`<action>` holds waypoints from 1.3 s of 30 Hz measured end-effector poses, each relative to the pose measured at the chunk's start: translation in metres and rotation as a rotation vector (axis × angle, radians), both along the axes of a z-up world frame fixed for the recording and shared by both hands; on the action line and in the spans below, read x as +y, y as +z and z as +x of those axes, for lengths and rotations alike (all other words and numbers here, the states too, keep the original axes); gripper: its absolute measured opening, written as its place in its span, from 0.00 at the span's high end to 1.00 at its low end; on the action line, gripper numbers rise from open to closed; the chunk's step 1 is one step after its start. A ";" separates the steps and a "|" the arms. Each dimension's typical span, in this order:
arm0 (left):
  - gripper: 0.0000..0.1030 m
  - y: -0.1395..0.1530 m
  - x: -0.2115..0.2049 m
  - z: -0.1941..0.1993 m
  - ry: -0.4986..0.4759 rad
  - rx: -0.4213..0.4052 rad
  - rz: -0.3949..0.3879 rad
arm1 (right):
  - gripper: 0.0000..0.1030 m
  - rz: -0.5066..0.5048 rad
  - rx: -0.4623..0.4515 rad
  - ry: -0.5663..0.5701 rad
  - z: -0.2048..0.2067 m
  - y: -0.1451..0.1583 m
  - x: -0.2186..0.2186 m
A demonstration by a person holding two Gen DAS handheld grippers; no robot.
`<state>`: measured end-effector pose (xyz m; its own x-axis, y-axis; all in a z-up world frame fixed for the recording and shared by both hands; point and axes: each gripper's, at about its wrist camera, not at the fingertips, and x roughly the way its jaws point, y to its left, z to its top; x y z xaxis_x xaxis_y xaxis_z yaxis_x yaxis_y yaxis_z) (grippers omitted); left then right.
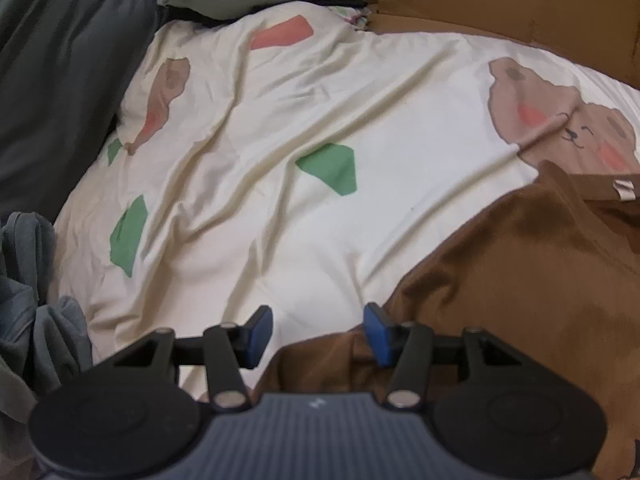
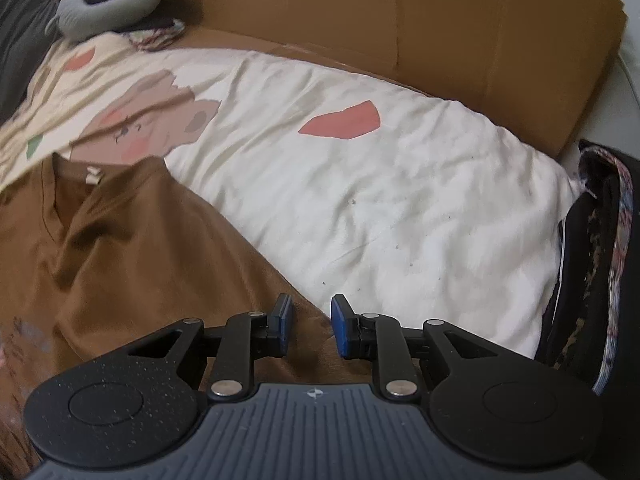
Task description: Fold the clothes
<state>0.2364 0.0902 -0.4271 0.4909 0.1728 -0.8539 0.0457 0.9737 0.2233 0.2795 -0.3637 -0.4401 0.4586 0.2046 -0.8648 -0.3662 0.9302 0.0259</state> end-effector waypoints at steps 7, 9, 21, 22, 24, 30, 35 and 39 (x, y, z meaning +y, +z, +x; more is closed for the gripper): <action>0.48 -0.001 0.000 -0.002 -0.040 0.026 -0.002 | 0.67 -0.060 0.027 0.085 0.004 -0.008 0.003; 0.48 -0.001 0.000 -0.003 -0.051 0.032 -0.003 | 0.67 -0.075 0.036 0.125 0.006 -0.009 0.005; 0.51 -0.002 -0.009 -0.012 -0.191 0.045 0.054 | 0.74 -0.139 0.045 0.234 0.009 -0.009 0.016; 0.51 -0.001 -0.010 -0.014 -0.203 0.039 0.066 | 0.74 -0.139 0.045 0.232 0.009 -0.009 0.015; 0.50 0.005 -0.007 -0.015 -0.195 0.025 0.065 | 0.74 -0.138 0.042 0.228 0.008 -0.009 0.016; 0.51 0.009 -0.002 -0.014 -0.224 0.032 0.053 | 0.74 -0.140 0.040 0.227 0.007 -0.009 0.016; 0.54 0.007 -0.008 -0.013 -0.287 0.060 0.034 | 0.74 -0.140 0.041 0.228 0.007 -0.009 0.016; 0.55 0.002 -0.012 -0.010 -0.348 0.094 0.051 | 0.74 -0.140 0.041 0.231 0.007 -0.009 0.016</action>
